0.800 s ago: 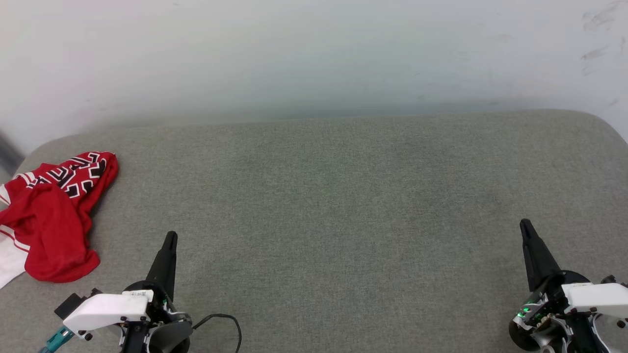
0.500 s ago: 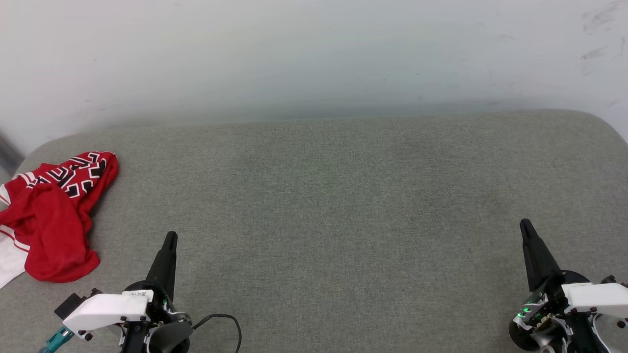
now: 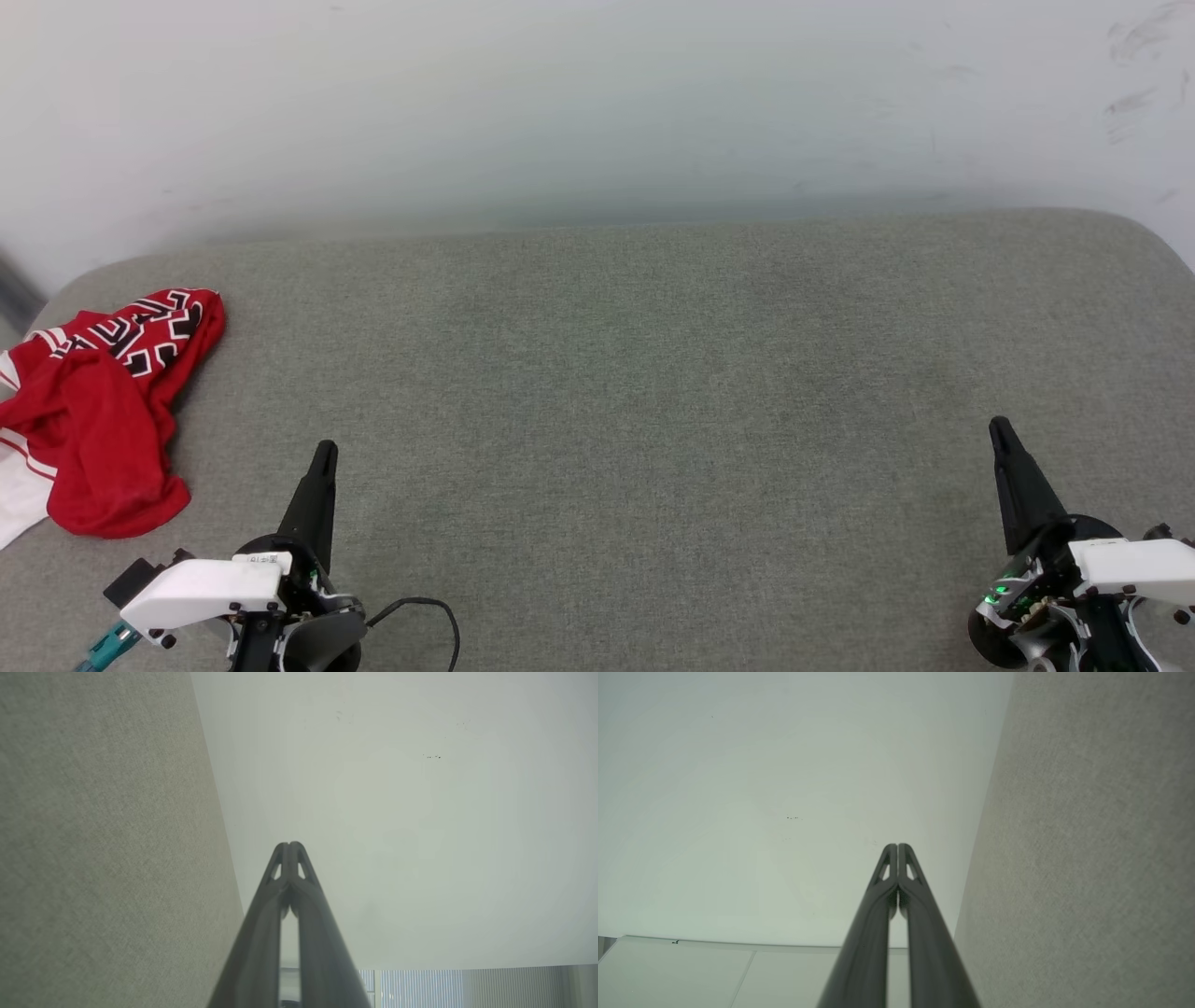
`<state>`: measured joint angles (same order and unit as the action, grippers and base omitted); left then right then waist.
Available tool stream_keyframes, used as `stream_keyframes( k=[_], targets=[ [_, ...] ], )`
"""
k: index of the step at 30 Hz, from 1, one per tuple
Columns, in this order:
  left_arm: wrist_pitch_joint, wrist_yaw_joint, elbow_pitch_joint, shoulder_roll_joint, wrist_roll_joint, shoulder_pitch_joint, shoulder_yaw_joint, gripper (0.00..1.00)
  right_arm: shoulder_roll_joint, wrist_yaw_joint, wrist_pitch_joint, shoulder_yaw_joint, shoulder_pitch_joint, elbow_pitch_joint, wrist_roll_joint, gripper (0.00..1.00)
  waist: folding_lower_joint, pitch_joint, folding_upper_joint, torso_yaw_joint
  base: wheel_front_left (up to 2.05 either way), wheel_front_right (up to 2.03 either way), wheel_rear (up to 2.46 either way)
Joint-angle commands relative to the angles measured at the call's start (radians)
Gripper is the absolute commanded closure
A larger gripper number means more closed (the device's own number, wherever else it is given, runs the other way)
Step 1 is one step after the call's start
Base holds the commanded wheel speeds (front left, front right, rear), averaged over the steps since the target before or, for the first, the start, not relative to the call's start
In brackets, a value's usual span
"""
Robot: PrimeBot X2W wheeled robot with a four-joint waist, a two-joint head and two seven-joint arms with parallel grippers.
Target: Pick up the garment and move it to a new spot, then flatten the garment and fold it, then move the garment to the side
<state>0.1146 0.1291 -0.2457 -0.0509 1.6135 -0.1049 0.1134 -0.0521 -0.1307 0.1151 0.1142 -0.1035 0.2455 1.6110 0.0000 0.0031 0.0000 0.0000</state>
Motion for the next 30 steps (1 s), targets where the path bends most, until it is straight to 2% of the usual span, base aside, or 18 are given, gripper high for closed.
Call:
stream_keyframes(
  k=[1, 17, 18, 22, 30],
  targets=[
    [0.002, 0.003, -0.001, 0.001, -0.002, -0.008, 0.002, 1.0, 0.004, 0.0, 0.0, -0.001, -0.011, 0.001, 0.004, 1.0, 0.0, 0.0, 0.0, 0.0, 0.0, 0.0, 0.0],
    [0.002, 0.003, 0.0, 0.001, -0.001, -0.008, 0.002, 1.0, 0.004, 0.0, 0.0, -0.001, -0.011, 0.001, 0.004, 1.0, 0.0, 0.0, 0.0, 0.0, 0.0, 0.0, 0.0],
    [0.0, 0.0, 0.0, 0.0, 0.0, 0.0, 0.0, 0.0, 0.0, 0.0, 0.0, 0.0, 0.0, 0.0, 0.0, 0.0, 0.0, 0.0, 0.0, 0.0, 0.0, 0.0, 0.0],
    [-0.003, -0.001, -0.03, 0.004, -0.001, 0.028, -0.004, 0.0, 0.001, 0.0, -0.002, -0.002, 0.029, 0.03, -0.001, 0.0, 0.0, 0.0, 0.0, 0.0, 0.0, 0.0, 0.0],
    [-0.043, -0.001, -0.006, 0.004, -0.032, 0.045, -0.008, 0.0, 0.001, 0.0, -0.041, -0.015, 0.047, 0.011, -0.031, 0.0, 0.0, 0.0, 0.0, -0.002, 0.0, 0.0, 0.0]
  ],
)
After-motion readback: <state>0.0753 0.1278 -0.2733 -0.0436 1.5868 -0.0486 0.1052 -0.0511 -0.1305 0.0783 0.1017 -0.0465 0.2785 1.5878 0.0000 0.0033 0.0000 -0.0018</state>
